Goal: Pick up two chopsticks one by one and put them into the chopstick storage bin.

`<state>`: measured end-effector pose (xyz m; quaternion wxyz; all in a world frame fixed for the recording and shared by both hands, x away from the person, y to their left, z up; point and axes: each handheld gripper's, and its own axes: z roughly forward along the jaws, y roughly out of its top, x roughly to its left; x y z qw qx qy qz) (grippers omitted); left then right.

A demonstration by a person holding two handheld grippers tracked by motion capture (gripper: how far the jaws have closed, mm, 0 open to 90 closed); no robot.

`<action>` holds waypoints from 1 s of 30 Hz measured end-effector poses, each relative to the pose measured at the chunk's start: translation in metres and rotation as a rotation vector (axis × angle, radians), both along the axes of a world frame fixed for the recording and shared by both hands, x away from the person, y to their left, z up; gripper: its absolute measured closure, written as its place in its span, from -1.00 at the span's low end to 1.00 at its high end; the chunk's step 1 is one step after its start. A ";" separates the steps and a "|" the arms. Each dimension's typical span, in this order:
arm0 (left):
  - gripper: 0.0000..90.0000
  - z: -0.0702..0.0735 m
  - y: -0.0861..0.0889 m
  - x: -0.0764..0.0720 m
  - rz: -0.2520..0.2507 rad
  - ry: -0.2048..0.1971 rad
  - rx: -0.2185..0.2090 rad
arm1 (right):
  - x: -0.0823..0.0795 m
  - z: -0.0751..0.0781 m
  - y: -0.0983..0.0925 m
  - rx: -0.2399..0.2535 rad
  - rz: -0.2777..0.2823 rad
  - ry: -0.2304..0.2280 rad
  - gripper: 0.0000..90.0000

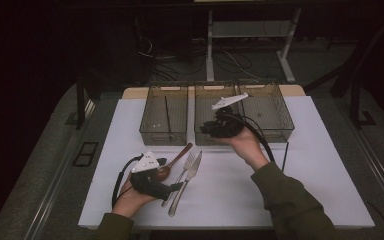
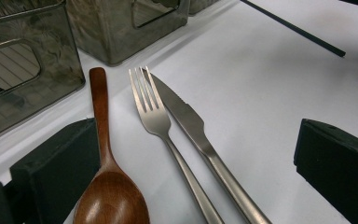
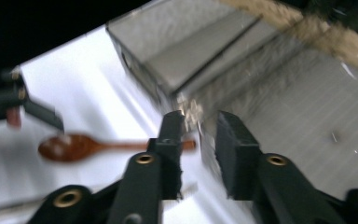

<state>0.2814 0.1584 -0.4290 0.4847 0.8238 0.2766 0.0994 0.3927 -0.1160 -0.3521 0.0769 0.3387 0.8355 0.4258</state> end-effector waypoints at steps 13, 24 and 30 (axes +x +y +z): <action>-1.00 0.000 0.000 -0.001 0.002 0.002 0.011 | -0.047 -0.019 -0.084 0.000 0.013 0.029 0.97; -1.00 0.000 0.001 -0.001 0.008 0.003 0.013 | -0.078 -0.039 -0.152 -0.065 -0.117 0.014 0.97; -1.00 0.000 0.001 -0.001 0.008 0.003 0.015 | -0.093 -0.054 -0.177 -0.083 -0.138 0.069 0.97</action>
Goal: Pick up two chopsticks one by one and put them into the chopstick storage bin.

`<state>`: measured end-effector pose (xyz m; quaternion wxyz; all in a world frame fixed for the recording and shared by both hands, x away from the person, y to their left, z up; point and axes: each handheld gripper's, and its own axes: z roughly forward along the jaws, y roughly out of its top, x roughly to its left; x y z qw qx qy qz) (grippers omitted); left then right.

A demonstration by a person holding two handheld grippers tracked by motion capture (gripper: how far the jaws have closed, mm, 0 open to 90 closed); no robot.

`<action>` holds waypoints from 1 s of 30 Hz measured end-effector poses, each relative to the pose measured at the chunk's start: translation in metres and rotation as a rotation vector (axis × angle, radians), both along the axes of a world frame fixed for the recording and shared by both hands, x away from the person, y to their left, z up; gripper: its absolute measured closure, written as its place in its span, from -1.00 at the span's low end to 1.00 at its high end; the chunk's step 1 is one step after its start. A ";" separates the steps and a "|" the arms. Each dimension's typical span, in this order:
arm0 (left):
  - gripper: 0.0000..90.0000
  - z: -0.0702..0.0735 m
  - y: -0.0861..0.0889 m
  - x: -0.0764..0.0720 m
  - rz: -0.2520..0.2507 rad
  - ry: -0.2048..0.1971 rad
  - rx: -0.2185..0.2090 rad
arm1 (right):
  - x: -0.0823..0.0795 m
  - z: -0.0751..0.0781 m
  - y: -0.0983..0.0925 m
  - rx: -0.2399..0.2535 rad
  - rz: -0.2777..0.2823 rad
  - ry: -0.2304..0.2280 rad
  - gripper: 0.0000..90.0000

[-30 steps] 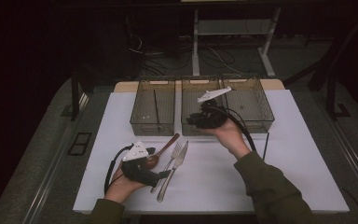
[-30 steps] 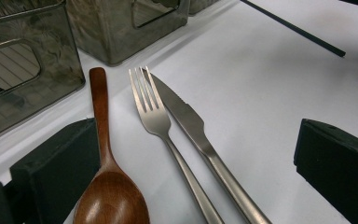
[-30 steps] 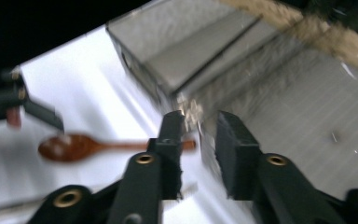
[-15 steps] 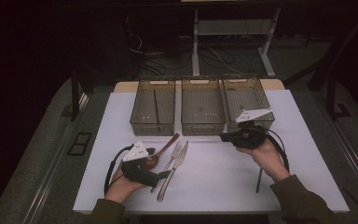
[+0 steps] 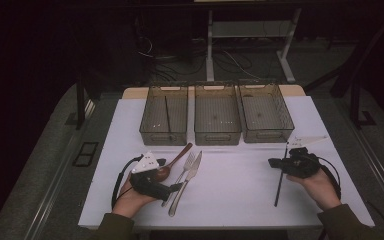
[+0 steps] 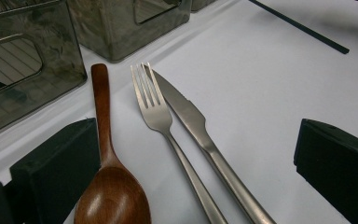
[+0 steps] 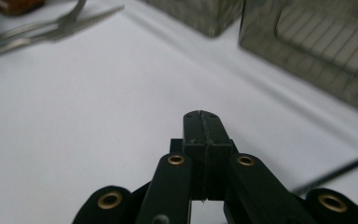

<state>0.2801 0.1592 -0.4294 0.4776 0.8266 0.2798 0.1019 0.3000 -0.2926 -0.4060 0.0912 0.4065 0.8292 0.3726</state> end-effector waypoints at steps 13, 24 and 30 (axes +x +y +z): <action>-1.00 0.000 0.000 -0.001 -0.004 -0.004 0.014 | -0.040 -0.024 -0.003 -0.040 0.073 0.098 0.97; -1.00 0.000 -0.001 -0.001 -0.005 -0.003 0.016 | -0.056 -0.032 0.000 -0.100 0.104 0.130 0.98; -1.00 0.000 0.000 -0.001 -0.005 -0.004 0.017 | -0.059 -0.032 -0.009 -0.122 0.076 0.127 0.98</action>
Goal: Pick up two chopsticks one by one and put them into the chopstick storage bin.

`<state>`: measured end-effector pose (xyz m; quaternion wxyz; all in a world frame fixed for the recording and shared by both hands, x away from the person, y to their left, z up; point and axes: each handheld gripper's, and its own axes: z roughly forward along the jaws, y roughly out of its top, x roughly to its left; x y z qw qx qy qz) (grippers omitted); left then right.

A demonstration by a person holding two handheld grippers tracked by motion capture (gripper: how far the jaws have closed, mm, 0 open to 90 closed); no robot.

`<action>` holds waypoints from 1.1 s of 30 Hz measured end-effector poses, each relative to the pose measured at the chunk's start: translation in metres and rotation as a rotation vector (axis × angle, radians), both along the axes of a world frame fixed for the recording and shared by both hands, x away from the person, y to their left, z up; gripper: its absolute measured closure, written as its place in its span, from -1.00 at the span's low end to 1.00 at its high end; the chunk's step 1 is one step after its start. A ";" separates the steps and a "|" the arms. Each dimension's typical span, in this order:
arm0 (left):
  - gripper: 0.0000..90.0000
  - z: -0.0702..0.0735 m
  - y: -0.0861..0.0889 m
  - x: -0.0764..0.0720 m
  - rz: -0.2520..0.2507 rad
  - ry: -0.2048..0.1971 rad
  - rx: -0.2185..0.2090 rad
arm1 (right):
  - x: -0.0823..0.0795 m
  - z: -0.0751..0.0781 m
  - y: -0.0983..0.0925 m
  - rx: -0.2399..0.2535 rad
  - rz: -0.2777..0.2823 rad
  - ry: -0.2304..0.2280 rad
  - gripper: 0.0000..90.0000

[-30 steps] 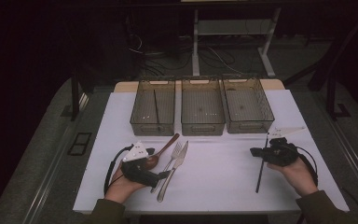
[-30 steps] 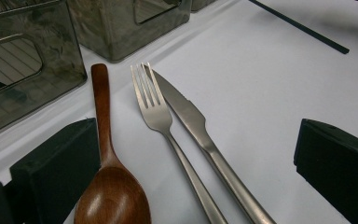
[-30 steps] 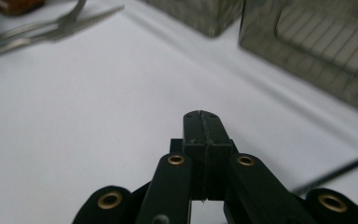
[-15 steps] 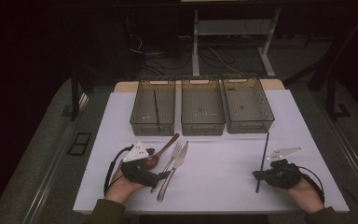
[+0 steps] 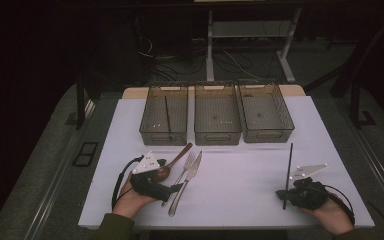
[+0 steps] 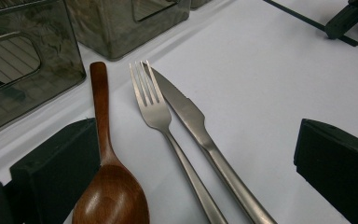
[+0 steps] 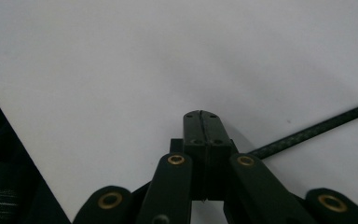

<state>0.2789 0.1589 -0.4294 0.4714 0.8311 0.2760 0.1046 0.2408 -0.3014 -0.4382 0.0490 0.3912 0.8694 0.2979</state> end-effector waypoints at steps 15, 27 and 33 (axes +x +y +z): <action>-1.00 0.000 -0.001 0.000 0.001 0.002 0.002 | -0.006 0.002 -0.028 -0.007 -0.083 -0.009 0.97; -1.00 -0.001 0.001 -0.001 0.012 0.006 0.012 | 0.028 0.014 -0.050 0.053 -0.230 -0.088 0.61; -1.00 -0.004 -0.003 0.000 0.008 0.010 0.012 | 0.057 0.016 -0.063 0.059 -0.333 -0.126 0.53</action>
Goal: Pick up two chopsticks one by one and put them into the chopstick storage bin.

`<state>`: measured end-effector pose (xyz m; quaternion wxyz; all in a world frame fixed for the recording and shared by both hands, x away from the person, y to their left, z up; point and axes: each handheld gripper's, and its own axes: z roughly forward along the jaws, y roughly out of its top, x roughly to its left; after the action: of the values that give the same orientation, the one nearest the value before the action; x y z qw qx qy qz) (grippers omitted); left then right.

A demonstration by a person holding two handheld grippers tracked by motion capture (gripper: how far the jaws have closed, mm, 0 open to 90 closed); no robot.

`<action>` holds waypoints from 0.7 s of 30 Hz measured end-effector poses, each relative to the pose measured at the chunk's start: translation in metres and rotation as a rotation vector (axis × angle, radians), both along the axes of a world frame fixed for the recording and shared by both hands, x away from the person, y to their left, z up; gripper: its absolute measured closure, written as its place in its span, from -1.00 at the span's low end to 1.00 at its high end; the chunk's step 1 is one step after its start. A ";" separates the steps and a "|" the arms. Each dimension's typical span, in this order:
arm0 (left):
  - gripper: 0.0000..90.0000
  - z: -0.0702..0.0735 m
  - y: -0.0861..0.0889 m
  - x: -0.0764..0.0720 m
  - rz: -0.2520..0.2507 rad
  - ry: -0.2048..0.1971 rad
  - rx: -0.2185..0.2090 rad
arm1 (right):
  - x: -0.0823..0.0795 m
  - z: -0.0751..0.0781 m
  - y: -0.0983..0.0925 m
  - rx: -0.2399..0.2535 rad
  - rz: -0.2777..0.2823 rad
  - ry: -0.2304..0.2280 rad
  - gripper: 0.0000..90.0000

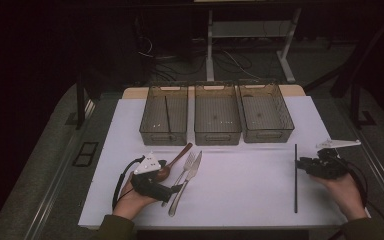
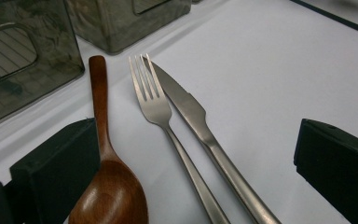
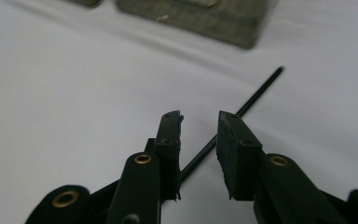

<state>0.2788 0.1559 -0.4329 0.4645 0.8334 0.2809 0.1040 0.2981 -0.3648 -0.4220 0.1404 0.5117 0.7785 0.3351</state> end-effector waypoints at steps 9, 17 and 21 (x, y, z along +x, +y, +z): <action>-1.00 0.000 0.002 0.005 0.006 -0.001 -0.009 | 0.057 -0.007 -0.012 0.018 -0.145 -0.009 0.57; -1.00 -0.001 0.000 0.004 -0.004 0.000 -0.002 | 0.087 -0.021 -0.009 -0.017 -0.189 0.029 0.65; -1.00 0.000 0.000 0.004 -0.001 -0.001 -0.003 | 0.090 -0.021 -0.009 -0.023 -0.191 0.030 0.66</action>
<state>0.2824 0.1563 -0.4330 0.4659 0.8327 0.2807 0.1036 0.3880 -0.3734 -0.4430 0.1661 0.5868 0.7321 0.3036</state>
